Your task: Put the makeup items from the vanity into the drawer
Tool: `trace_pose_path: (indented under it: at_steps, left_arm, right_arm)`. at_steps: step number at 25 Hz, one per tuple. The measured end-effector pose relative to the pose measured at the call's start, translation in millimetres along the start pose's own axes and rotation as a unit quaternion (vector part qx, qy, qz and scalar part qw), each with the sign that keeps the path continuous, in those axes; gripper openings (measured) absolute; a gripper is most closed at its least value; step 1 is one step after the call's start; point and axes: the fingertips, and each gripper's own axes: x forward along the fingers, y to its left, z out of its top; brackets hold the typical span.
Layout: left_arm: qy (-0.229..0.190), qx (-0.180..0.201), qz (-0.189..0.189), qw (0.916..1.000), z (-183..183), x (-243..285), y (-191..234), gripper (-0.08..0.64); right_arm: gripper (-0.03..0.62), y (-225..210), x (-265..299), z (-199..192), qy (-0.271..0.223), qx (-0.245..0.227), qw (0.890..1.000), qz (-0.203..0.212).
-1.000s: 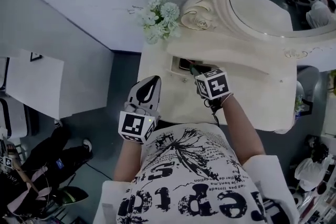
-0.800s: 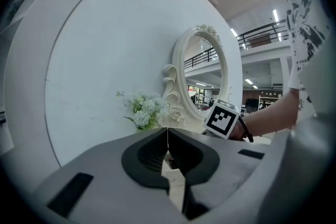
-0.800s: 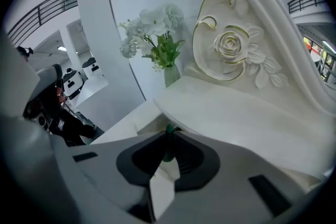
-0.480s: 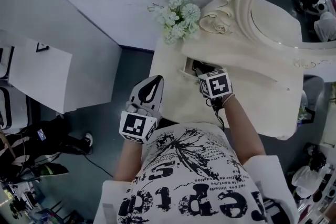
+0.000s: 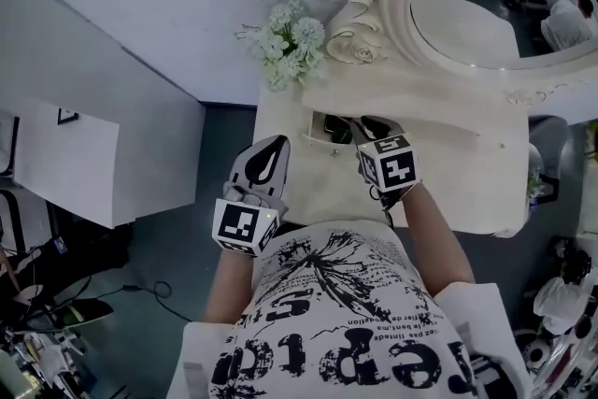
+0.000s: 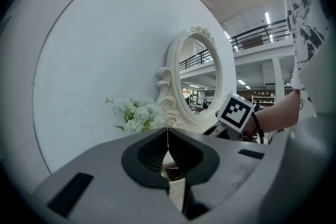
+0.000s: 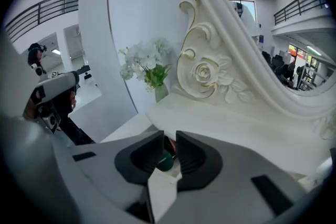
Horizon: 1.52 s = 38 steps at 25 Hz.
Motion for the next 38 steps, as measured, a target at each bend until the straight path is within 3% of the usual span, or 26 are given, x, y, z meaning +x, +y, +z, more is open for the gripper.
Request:
trace_pose_path:
  at_steps: [7,18,23,38]
  left_arm:
    - [-0.006,0.017,-0.034,0.9993,18.2,26.5,-27.3,0.021]
    - [-0.017,0.048,-0.082,0.9953,47.9,59.9,-74.3,0.021]
    - [-0.012,0.049,-0.08,0.9955,50.7,63.7,-80.9,0.021]
    - [-0.011,0.045,-0.062,0.997,49.9,62.2,-80.7,0.021]
  right_arm:
    - [0.023,-25.7,-63.3,24.2,-0.123,0.008,0.991,-0.049]
    - [0.017,-54.1,-152.3,27.3,-0.277,0.031,0.956,-0.086]
    - [0.017,-60.2,-168.9,23.9,-0.304,0.029,0.948,-0.094]
    - [0.017,-56.5,-173.3,27.5,-0.322,0.009,0.944,-0.078]
